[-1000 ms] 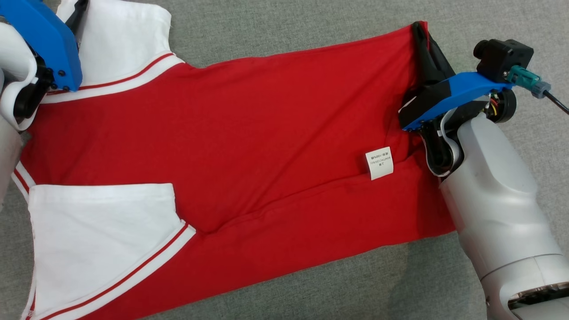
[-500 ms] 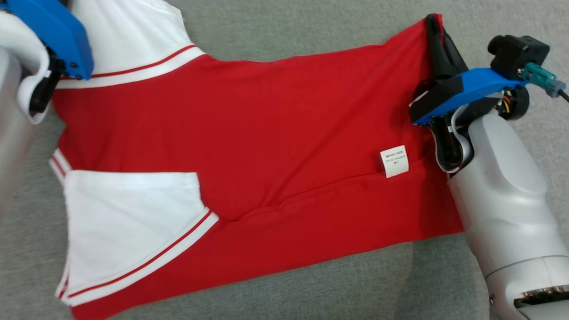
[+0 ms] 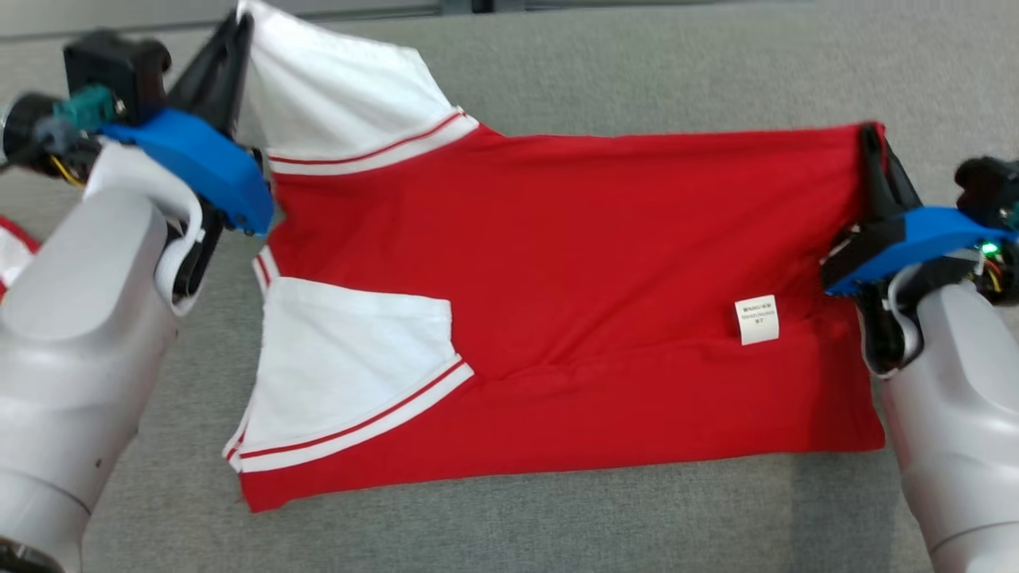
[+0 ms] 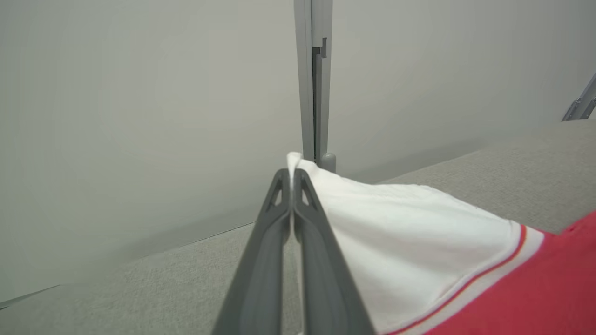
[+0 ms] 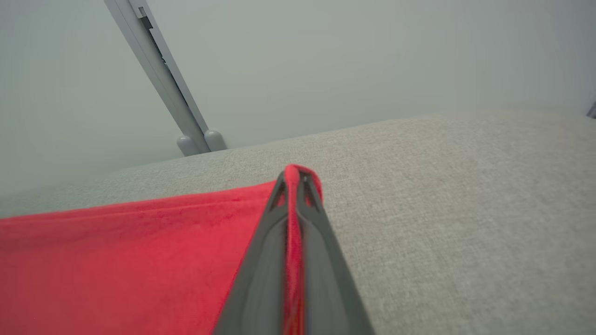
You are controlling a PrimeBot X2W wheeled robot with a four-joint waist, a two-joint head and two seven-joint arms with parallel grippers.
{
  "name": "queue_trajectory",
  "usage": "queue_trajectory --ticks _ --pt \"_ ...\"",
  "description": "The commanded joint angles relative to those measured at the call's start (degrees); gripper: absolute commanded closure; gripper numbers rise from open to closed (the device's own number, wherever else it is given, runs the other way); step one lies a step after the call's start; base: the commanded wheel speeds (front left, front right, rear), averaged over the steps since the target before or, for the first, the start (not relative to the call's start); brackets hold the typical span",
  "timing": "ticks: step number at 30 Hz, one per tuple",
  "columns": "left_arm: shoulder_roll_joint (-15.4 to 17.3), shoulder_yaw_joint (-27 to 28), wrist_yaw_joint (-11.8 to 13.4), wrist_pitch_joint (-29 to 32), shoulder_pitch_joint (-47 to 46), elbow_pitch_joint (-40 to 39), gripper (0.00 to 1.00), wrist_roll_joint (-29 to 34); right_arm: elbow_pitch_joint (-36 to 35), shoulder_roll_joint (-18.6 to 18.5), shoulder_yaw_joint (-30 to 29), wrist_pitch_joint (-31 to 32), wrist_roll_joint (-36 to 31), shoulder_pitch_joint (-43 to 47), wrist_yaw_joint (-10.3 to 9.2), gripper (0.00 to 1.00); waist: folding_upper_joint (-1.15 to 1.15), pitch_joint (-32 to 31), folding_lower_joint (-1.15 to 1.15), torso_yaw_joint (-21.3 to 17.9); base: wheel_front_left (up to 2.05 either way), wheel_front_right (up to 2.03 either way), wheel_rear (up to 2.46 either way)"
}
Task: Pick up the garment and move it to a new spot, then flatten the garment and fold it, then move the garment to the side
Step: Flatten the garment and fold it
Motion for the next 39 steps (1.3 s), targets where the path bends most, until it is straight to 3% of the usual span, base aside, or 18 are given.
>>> queue_trajectory --ticks 1,8,17,27,39 --pt "0.2 1.0 0.6 -0.4 1.4 -0.9 1.0 0.0 0.3 -1.0 -0.6 -0.2 0.1 1.2 -0.02 1.0 0.0 -0.8 0.01 0.3 0.0 0.0 0.0" --pt "0.0 5.9 1.4 -0.4 10.7 -8.6 1.0 3.8 -0.3 -2.4 -0.1 -0.2 1.4 5.5 -0.02 1.0 0.0 -4.5 0.01 2.0 0.0 0.0 0.0" --pt "-4.1 11.9 1.9 -0.4 26.9 -14.6 1.0 7.1 -1.5 -2.0 1.3 -0.2 3.7 14.3 -0.02 1.0 0.0 -11.2 0.01 3.5 0.0 0.0 0.0" --pt "-10.4 14.8 0.4 -0.4 39.3 -13.1 1.0 9.8 -0.2 -2.1 0.6 -0.2 6.2 22.2 -0.02 1.0 0.0 -15.4 0.01 4.7 0.0 0.0 0.0" --pt "-14.3 23.4 -0.5 -0.4 48.2 -13.3 1.0 12.2 -1.7 -1.3 -2.4 -0.2 5.9 25.1 -0.02 1.0 0.0 -17.2 0.01 4.9 0.0 0.0 0.0"
